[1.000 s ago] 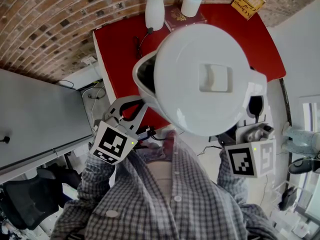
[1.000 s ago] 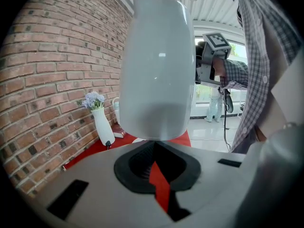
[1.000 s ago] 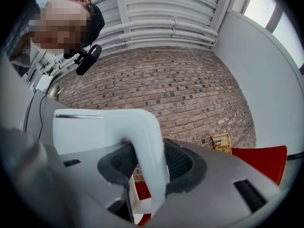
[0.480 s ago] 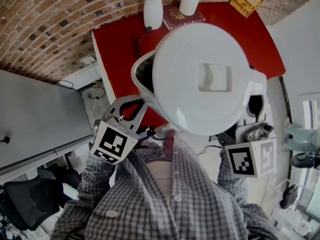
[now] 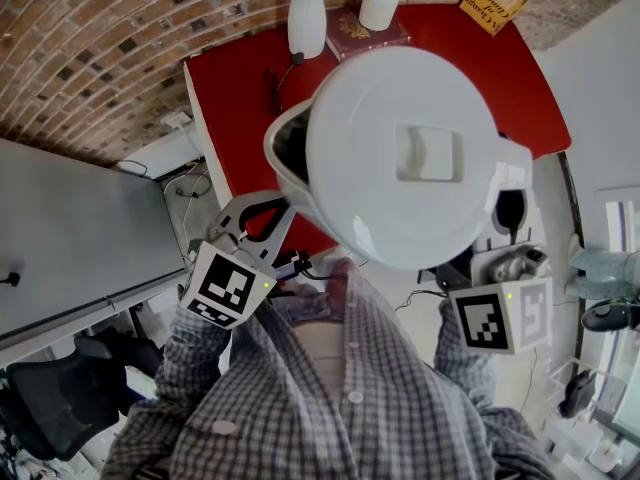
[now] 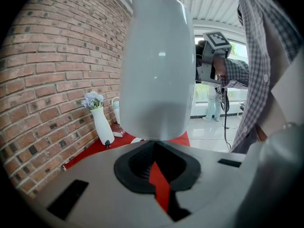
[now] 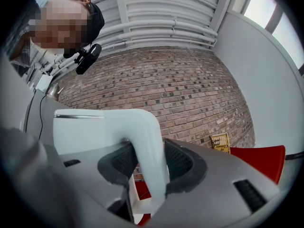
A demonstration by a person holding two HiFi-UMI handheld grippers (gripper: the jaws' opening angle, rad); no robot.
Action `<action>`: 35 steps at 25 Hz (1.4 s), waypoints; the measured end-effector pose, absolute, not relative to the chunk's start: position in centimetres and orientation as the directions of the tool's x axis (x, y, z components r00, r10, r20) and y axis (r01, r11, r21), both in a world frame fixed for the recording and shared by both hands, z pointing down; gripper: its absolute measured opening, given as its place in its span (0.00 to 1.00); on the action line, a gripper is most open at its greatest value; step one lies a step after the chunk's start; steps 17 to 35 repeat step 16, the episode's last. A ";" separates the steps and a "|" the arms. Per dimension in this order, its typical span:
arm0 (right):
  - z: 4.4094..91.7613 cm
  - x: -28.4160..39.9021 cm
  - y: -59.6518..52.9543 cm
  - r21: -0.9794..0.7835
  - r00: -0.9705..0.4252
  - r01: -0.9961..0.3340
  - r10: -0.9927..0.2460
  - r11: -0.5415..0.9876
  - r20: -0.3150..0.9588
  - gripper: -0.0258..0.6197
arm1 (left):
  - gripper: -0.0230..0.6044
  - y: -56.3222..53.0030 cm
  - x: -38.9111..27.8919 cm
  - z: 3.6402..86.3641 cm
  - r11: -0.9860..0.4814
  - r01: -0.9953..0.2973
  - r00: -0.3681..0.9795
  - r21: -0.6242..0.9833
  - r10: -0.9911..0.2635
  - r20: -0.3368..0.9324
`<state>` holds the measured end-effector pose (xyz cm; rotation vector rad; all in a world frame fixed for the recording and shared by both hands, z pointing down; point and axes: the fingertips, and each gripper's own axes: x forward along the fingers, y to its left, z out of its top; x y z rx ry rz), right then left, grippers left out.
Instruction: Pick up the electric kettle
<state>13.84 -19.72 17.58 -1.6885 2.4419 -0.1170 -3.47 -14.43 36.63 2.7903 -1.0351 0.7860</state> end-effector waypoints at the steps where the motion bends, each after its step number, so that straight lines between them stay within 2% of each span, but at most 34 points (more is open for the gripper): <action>1: 17.6 13.8 -19.8 -0.160 -0.344 -0.921 -0.934 0.355 -0.094 0.29 | 0.04 -14.5 -3.5 36.7 -0.772 -0.626 0.643 -0.114 -0.593 0.485; 35: 18.0 13.8 -19.8 -0.165 -0.334 -0.924 -0.939 0.344 -0.083 0.29 | 0.04 -14.3 -3.6 37.0 -0.776 -0.622 0.645 -0.106 -0.584 0.493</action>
